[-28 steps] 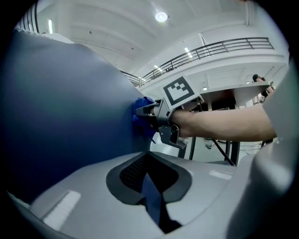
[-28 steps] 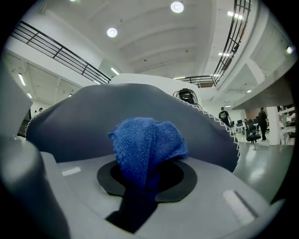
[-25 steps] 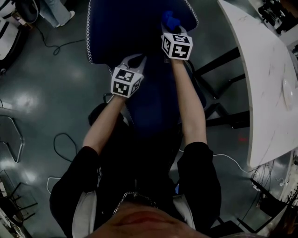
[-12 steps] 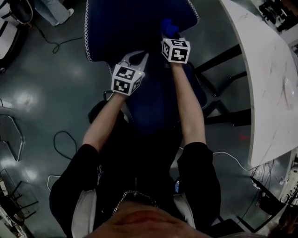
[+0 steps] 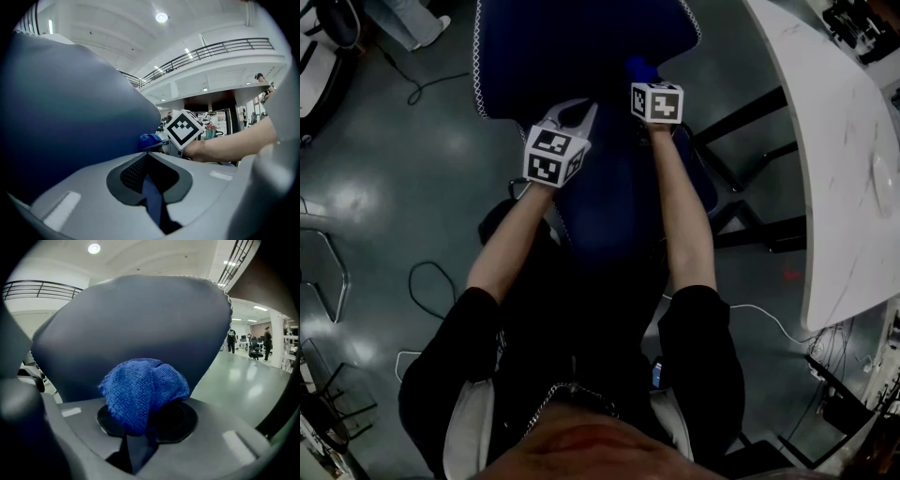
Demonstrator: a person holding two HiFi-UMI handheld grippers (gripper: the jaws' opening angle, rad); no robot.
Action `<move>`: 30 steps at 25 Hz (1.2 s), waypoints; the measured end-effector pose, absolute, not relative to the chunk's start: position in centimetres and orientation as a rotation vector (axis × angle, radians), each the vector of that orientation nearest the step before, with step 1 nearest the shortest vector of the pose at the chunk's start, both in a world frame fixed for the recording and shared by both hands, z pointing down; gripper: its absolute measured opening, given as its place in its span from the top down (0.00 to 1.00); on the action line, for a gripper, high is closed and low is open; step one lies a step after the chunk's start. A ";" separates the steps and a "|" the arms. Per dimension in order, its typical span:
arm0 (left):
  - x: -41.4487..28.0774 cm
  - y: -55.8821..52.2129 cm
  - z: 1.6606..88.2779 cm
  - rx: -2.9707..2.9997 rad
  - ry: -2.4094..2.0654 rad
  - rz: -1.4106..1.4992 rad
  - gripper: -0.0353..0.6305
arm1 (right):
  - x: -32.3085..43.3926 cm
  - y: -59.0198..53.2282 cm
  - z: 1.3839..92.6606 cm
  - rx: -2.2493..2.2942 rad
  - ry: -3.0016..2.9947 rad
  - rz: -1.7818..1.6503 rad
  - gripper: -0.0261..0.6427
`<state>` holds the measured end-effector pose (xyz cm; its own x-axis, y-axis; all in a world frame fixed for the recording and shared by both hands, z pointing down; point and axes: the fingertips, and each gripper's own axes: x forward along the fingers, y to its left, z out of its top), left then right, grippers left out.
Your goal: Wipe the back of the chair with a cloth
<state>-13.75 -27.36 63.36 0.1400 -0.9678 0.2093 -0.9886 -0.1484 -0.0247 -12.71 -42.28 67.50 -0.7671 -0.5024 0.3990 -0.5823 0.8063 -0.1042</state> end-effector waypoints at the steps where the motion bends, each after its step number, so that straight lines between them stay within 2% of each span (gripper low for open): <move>1: -13.7 -27.3 63.3 2.279 -1.970 0.265 0.93 | -12.5 -42.2 67.2 0.826 -2.643 0.310 0.80; 4: -13.9 -27.1 63.1 2.276 -1.979 0.261 0.93 | -12.3 -41.5 63.4 0.865 -2.756 0.241 0.80; 11: -14.5 -27.1 62.9 2.258 -2.002 0.249 0.93 | -14.9 -38.7 48.2 0.841 -3.082 -0.031 0.80; 15: -14.9 -26.6 62.8 2.247 -2.033 0.279 0.93 | -17.3 -37.9 43.6 0.781 -3.115 -0.138 0.80; 21: -15.8 -25.6 62.5 2.228 -2.058 0.288 0.93 | -20.6 -36.8 40.2 0.749 -3.129 -0.218 0.80; 30: -16.7 -25.2 62.4 2.204 -2.057 0.239 0.93 | -21.0 -37.2 42.1 0.758 -3.111 -0.207 0.80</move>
